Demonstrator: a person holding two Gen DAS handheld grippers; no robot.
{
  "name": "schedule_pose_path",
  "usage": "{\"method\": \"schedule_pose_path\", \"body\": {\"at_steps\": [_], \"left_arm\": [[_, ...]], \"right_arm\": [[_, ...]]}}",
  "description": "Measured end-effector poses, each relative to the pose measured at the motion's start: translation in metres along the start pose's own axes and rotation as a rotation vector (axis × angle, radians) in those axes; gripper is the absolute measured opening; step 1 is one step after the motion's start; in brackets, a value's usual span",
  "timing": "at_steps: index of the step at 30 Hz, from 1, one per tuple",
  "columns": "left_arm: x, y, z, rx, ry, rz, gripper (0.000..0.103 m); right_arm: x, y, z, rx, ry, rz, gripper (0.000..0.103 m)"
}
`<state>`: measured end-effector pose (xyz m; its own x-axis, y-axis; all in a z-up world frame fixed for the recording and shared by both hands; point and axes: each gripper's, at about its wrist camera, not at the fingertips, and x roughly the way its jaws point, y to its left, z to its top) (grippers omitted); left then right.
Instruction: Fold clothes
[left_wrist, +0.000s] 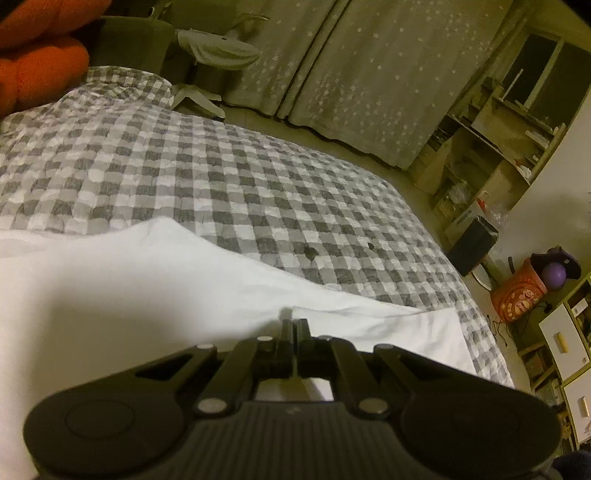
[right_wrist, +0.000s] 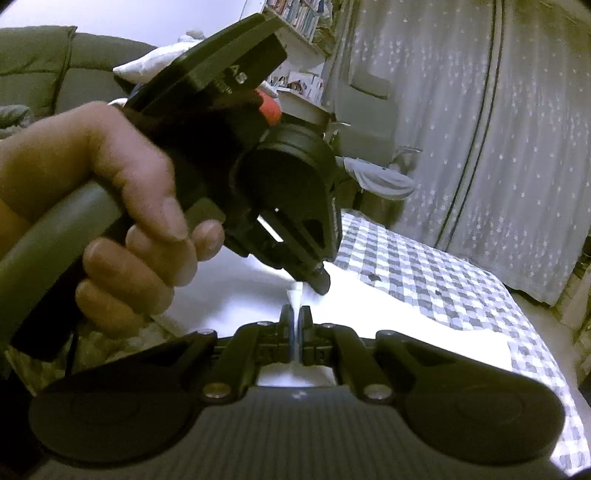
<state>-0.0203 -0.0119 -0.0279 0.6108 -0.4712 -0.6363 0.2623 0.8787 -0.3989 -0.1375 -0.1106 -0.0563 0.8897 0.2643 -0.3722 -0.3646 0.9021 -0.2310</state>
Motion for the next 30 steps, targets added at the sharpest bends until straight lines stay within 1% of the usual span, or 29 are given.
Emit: {"method": "schedule_pose_path", "body": {"at_steps": [7, 10, 19, 30], "left_arm": [[-0.008, 0.007, 0.006, 0.013, -0.008, 0.017, 0.001], [-0.011, 0.015, 0.009, -0.003, -0.003, 0.024, 0.001], [-0.033, 0.035, 0.025, 0.000, -0.047, 0.057, 0.001], [-0.054, 0.064, 0.035, -0.042, -0.082, 0.085, 0.001]], "right_arm": [[0.004, 0.006, 0.011, 0.007, -0.012, 0.027, 0.001], [0.007, 0.009, 0.018, 0.019, -0.015, 0.052, 0.001], [0.018, 0.021, 0.036, 0.055, -0.029, 0.111, 0.001], [0.024, 0.030, 0.051, 0.081, -0.068, 0.164, 0.001]]}}
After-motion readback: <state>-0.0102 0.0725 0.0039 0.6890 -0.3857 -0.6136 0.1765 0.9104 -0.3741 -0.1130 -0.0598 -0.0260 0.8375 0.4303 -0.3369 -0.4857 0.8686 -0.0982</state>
